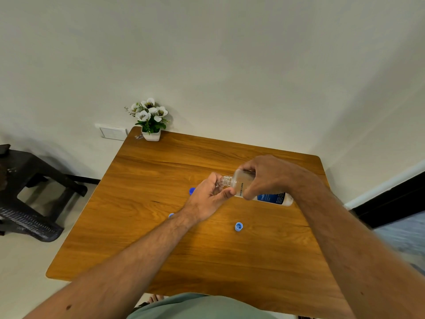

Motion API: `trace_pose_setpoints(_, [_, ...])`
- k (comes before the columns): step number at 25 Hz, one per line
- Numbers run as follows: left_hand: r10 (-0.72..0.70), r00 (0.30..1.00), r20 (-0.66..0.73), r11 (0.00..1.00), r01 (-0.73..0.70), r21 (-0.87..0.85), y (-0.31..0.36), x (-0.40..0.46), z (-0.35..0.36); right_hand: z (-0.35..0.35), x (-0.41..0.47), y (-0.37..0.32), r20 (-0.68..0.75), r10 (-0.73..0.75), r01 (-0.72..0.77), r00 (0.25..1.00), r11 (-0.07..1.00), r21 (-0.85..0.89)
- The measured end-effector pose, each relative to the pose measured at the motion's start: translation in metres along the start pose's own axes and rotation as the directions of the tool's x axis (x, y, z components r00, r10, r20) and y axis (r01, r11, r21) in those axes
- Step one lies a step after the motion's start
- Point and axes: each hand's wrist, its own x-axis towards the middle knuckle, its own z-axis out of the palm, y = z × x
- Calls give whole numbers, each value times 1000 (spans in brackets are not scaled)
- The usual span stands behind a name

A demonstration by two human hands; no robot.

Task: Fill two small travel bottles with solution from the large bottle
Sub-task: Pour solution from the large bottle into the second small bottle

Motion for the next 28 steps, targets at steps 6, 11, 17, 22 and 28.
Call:
trace_pose_setpoints(6, [4,1000,-7,1000,-4,1,1,0,-1,-2,-1,-1,-5,-5,5,1000,1000,2])
trace_pose_setpoints(11, [11,1000,-7,1000,-11,1,3,-1,-1,-1,-1,0,-6,-11,11,1000,1000,-4])
trace_pose_setpoints(17, [17,1000,-1,1000,-17,-4,1,-1,-2,0,-1,-1,-14,-22,22,1000,1000,-4])
trace_pose_setpoints(22, [14,1000,6,1000,-14,8,5,-1,-3,-2,-2,-1,-7,-27,27,1000,1000,-7])
trace_pose_setpoints(28, [4,1000,-5,1000,-4,-16,8,0,-4,-4,-2,-3,-10,-16,15,1000,1000,-15])
